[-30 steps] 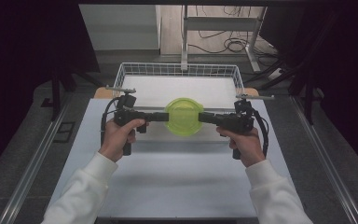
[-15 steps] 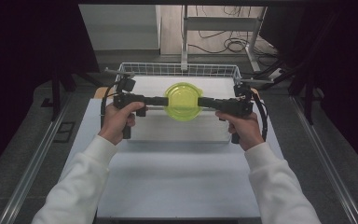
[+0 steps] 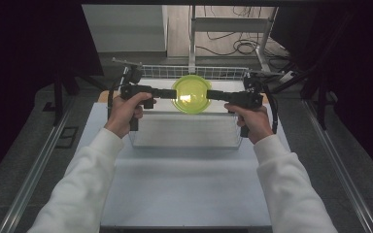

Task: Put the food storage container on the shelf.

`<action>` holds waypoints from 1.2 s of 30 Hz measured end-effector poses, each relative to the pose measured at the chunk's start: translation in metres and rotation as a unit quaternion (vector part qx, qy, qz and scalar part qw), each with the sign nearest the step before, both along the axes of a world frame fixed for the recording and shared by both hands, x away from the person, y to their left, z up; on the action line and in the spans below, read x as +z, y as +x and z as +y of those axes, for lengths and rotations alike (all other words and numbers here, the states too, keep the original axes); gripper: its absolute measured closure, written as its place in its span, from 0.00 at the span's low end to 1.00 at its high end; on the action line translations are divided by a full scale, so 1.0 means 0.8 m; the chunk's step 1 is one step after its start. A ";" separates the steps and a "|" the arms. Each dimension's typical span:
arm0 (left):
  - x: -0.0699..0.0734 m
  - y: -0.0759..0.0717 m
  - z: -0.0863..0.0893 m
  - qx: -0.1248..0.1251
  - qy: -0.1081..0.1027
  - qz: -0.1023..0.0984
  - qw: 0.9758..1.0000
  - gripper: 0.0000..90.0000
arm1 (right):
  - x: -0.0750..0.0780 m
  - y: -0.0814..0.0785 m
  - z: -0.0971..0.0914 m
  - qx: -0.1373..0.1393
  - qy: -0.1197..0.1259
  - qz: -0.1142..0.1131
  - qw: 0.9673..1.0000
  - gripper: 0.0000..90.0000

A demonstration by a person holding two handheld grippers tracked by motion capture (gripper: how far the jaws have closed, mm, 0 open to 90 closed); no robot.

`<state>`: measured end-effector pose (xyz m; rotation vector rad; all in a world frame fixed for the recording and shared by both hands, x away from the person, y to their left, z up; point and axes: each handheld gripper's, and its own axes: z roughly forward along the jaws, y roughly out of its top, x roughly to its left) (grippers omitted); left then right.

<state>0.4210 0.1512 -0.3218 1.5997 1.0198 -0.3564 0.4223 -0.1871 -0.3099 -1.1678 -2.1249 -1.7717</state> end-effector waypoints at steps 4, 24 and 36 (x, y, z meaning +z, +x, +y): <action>0.000 0.007 -0.001 -0.002 0.001 0.003 1.000 0.92 | 0.000 0.007 -0.001 0.000 0.001 0.006 1.000 0.89; -0.019 0.049 -0.004 0.005 -0.018 0.046 0.999 0.92 | -0.013 0.041 -0.003 -0.027 0.012 0.061 0.998 0.89; -0.020 0.074 -0.003 0.019 -0.040 0.100 0.994 0.89 | -0.010 0.067 0.001 -0.058 0.030 0.130 0.989 0.88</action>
